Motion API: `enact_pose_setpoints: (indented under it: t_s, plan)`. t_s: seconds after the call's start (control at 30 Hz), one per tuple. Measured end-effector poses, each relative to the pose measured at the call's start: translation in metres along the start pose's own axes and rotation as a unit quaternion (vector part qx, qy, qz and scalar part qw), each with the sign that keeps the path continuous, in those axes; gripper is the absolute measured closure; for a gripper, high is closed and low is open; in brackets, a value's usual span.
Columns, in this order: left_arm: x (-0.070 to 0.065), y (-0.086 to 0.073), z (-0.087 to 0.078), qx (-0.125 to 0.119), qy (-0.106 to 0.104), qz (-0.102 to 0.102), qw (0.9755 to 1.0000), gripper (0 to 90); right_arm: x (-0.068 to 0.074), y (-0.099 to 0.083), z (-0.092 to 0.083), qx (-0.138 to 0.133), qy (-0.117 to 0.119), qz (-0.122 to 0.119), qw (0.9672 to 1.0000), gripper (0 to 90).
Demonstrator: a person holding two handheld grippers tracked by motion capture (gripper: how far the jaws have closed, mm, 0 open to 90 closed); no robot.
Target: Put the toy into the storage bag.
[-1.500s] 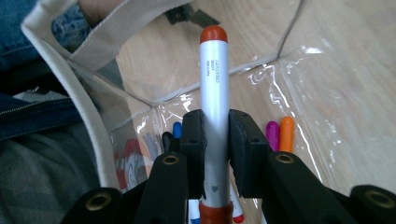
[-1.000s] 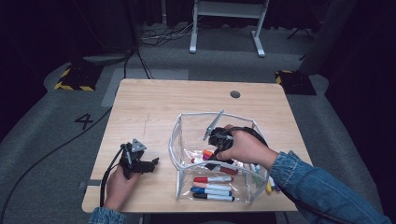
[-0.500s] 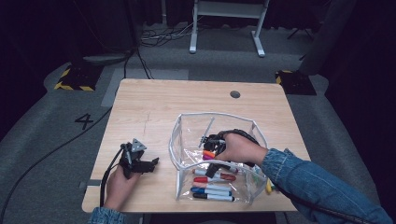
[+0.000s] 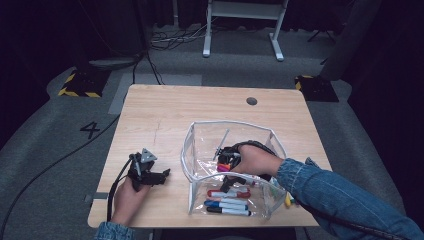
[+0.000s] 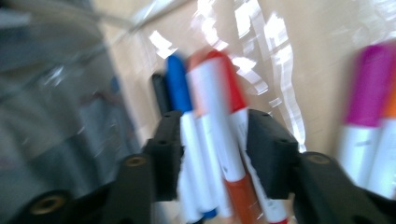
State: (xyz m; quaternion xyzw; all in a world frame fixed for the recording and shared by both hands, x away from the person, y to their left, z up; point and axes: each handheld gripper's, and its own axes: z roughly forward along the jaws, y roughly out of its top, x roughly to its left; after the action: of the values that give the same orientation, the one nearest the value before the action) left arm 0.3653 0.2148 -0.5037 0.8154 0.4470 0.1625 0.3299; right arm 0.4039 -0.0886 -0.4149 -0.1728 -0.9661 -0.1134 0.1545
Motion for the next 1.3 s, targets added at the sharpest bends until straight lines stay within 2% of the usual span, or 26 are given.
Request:
enact_pose_setpoints:
  t_s: [0.13,0.23,0.33,0.5,0.6,0.7,0.77,0.9,1.03,1.17,1.3]
  plan:
    - [0.0,0.0,0.0,0.0,0.0,0.0,1.0,14.8,-0.002,0.0,-0.02,-0.045,-0.039,0.008,0.9982,50.1]
    - [0.0,0.0,0.0,-0.001,0.0,0.001,1.0,14.8,0.002,-0.002,-0.039,-0.083,-0.063,0.006,0.9945,49.2]
    - [0.0,0.0,0.0,0.0,0.0,0.002,1.0,14.8,0.01,-0.007,-0.061,-0.124,-0.083,0.009,0.9888,48.8]
    - [0.0,0.0,0.0,0.0,0.0,0.001,1.0,14.8,0.022,-0.022,-0.095,-0.168,-0.113,0.01,0.9792,47.0]
    - [0.0,0.0,0.0,-0.001,0.0,-0.001,1.0,14.8,0.028,-0.038,-0.114,-0.188,-0.123,0.018,0.9742,47.1]
    - [0.0,0.0,0.0,0.0,0.0,-0.001,1.0,14.8,0.032,-0.055,-0.128,-0.199,-0.131,0.025,0.9708,47.2]
    - [0.0,0.0,0.0,0.0,0.0,-0.001,1.0,14.8,0.034,-0.067,-0.138,-0.212,-0.138,0.034,0.967,47.5]
    - [0.0,0.0,0.0,0.0,0.0,-0.001,1.0,14.8,0.032,-0.094,-0.156,-0.232,-0.15,0.054,0.9594,47.6]
    - [0.0,0.0,0.0,0.0,0.001,-0.001,1.0,14.8,0.031,-0.116,-0.169,-0.243,-0.158,0.075,0.954,47.2]
    - [0.0,0.0,0.0,0.0,0.001,-0.001,1.0,14.8,0.033,-0.141,-0.182,-0.266,-0.174,0.093,0.9437,48.6]
    - [0.0,0.0,0.0,0.0,0.001,-0.001,1.0,14.8,0.026,-0.168,-0.188,-0.279,-0.193,0.122,0.9329,49.3]
